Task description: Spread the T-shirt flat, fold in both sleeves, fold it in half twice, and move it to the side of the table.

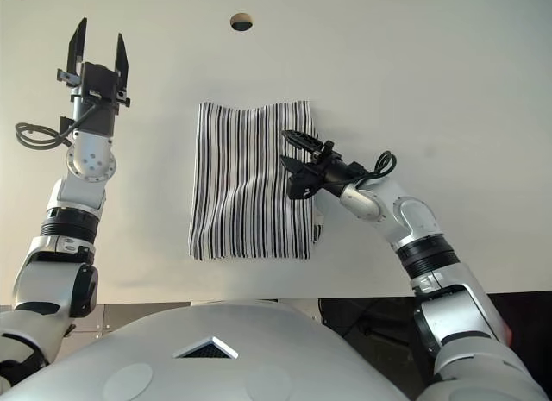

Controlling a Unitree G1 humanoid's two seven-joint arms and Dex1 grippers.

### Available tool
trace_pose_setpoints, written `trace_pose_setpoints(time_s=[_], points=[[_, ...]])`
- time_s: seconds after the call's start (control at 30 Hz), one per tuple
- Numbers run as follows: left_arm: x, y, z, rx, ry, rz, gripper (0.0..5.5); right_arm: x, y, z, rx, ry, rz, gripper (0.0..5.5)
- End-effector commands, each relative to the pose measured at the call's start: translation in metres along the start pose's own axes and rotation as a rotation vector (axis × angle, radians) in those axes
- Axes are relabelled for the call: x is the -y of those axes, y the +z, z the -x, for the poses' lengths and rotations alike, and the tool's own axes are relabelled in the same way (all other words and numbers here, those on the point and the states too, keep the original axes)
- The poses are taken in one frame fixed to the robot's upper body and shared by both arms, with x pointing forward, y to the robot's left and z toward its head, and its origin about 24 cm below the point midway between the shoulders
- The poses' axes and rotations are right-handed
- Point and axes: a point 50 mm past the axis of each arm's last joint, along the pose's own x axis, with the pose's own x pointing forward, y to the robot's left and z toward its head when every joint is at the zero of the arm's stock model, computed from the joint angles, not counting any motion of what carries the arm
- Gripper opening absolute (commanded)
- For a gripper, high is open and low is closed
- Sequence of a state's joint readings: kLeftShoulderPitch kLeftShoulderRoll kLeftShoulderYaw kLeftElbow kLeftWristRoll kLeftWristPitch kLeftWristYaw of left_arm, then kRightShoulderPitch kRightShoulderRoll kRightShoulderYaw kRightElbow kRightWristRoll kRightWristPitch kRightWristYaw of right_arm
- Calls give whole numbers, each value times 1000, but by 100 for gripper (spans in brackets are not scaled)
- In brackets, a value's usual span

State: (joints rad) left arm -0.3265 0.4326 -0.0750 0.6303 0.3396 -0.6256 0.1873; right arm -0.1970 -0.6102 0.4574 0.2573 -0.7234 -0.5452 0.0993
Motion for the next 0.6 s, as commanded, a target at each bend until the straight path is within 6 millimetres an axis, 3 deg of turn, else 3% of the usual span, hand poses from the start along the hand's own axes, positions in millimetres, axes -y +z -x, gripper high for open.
trace_pose_setpoints(time_s=[0.03,0.1,0.23,0.37,0.47,0.6], points=[[-9,2,21,86,-197,-127,236,52,8,4,39,-324,-22,292],[-11,6,52,178,-440,-225,236,66,15,30,81,-394,-62,292],[-21,10,112,165,-816,-297,236,20,10,94,-10,70,-62,292],[-20,12,137,101,-1000,-314,284,-3,10,142,-127,379,-49,322],[-2,19,154,127,-1160,-288,327,-15,25,152,-92,537,-61,375],[17,28,169,178,-1355,-240,366,-27,38,142,-25,604,-77,412]])
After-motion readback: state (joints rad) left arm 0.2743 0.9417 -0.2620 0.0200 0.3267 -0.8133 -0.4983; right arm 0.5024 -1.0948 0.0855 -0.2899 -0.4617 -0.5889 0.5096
